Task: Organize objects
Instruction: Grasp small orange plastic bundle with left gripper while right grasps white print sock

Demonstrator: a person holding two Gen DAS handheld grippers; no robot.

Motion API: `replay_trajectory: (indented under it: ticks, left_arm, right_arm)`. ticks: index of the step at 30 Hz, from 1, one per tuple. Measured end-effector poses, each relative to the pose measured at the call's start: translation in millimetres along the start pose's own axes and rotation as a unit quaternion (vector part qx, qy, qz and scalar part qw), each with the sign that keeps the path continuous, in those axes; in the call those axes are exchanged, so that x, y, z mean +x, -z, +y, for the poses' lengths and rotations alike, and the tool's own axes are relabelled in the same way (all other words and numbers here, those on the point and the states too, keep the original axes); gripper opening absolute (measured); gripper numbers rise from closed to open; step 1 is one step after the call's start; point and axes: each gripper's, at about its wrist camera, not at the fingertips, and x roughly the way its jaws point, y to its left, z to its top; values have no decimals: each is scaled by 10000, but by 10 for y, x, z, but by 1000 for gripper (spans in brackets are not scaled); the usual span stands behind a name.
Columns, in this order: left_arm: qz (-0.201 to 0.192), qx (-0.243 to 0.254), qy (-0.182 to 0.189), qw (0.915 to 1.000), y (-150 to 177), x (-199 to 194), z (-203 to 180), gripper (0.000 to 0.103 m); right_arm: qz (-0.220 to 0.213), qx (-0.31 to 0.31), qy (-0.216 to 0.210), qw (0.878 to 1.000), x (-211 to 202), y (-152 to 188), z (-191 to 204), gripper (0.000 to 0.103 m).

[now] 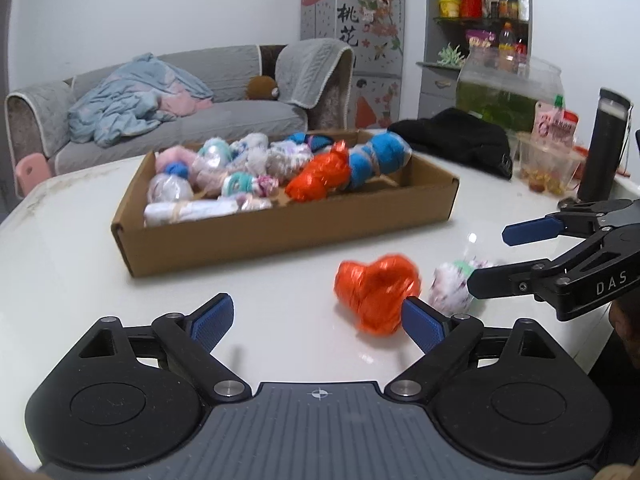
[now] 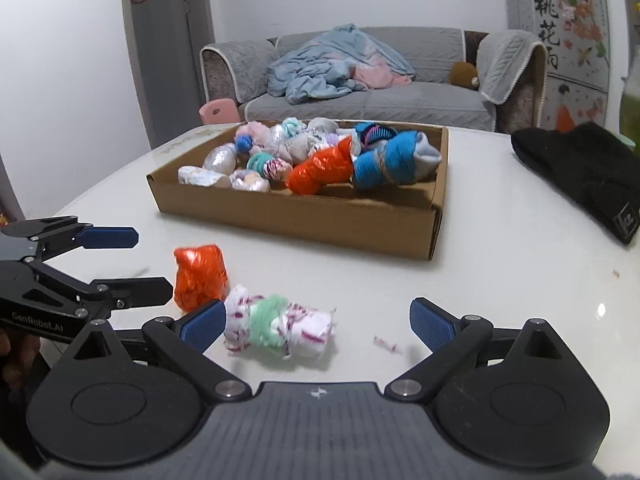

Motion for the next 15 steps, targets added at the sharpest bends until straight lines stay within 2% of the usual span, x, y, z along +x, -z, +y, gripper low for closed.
replay_trajectory:
  ticks: [6, 12, 15]
  left_arm:
    - [-35, 95, -62, 9999, 31, 13, -22, 94]
    - [-125, 10, -98, 9999, 30, -53, 29, 94]
    - [-192, 42, -161, 9997, 37, -123, 43, 95]
  right_arm:
    - [-106, 130, 17, 9999, 69, 34, 112, 98]
    - [-164, 413, 268, 9986, 74, 124, 194, 97]
    - [-198, 264, 382, 9987, 92, 176, 295, 94]
